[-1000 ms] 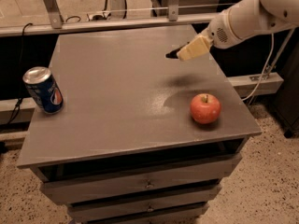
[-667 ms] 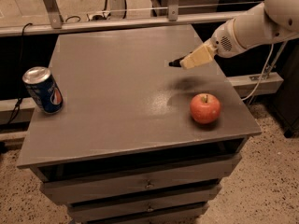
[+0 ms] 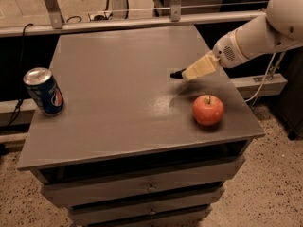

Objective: Move rxbar chocolate near apple

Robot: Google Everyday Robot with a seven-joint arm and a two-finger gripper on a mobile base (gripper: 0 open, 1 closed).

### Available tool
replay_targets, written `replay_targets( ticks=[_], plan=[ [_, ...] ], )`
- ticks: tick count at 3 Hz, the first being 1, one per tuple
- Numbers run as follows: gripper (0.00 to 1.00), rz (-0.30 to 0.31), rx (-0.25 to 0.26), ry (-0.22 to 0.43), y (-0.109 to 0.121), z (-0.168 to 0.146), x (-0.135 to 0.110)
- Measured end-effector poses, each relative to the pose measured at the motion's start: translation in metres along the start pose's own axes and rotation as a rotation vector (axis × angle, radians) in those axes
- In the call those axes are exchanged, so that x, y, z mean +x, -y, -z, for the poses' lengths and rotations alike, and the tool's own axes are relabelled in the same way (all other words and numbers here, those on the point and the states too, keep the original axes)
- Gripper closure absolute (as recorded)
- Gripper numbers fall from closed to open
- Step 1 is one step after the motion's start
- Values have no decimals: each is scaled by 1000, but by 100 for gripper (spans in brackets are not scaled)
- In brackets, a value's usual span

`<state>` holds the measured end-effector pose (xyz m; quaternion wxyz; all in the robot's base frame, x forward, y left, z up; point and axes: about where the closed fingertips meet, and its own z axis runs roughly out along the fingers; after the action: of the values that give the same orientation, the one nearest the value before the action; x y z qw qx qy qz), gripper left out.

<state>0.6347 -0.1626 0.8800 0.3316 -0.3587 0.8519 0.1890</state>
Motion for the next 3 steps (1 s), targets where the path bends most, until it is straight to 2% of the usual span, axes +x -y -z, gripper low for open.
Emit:
replay_targets(
  ticks=[3],
  plan=[
    [12,-23,-77,-79,-20,7,20]
  ],
)
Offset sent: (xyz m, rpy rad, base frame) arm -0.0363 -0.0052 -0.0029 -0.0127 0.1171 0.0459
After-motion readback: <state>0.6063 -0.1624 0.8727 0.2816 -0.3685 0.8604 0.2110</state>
